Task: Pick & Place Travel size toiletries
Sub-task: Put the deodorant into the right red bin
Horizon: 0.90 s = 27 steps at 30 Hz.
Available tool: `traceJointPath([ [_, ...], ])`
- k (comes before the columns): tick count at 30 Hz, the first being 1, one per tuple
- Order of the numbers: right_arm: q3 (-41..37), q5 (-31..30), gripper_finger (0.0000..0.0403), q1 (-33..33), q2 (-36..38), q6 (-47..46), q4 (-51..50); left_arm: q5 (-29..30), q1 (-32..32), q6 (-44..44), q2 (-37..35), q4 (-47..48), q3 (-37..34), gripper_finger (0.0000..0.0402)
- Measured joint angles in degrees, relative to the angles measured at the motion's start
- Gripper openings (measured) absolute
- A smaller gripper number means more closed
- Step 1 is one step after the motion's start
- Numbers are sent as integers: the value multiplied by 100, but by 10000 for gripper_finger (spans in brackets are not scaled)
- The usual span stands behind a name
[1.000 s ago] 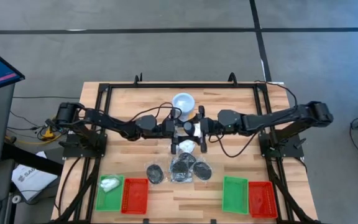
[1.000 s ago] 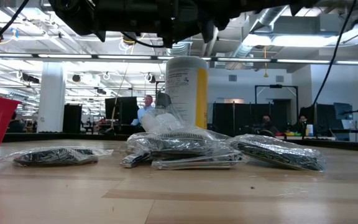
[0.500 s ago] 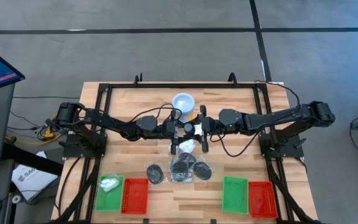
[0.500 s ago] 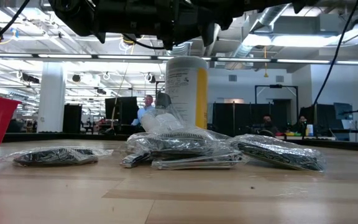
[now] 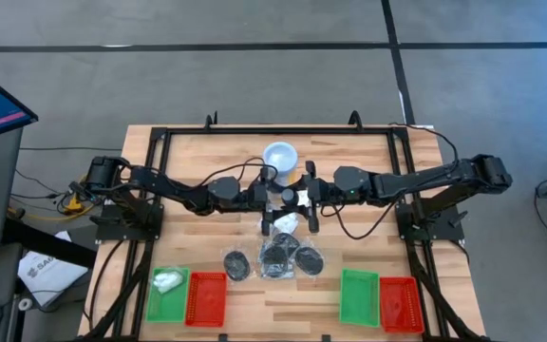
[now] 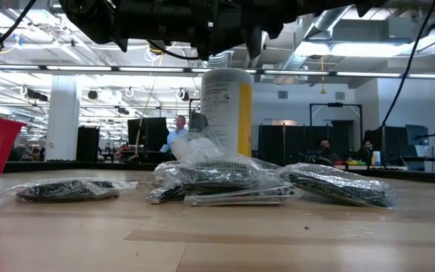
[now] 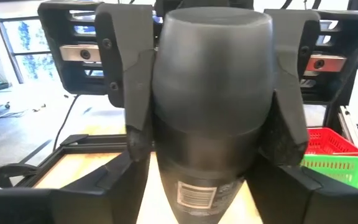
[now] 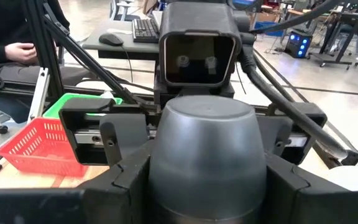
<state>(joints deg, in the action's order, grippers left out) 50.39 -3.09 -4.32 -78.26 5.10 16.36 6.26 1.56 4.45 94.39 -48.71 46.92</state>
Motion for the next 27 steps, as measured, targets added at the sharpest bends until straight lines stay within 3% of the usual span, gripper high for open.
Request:
traceJointPath([
  [10, -6, 8, 191, 52, 68, -65, -212, 71, 2, -14, -22, 12, -29, 260],
  [27, 0, 23, 191, -97, 476, -720, -1200, 75, 197, -345, -961, 56, -1046, 258],
])
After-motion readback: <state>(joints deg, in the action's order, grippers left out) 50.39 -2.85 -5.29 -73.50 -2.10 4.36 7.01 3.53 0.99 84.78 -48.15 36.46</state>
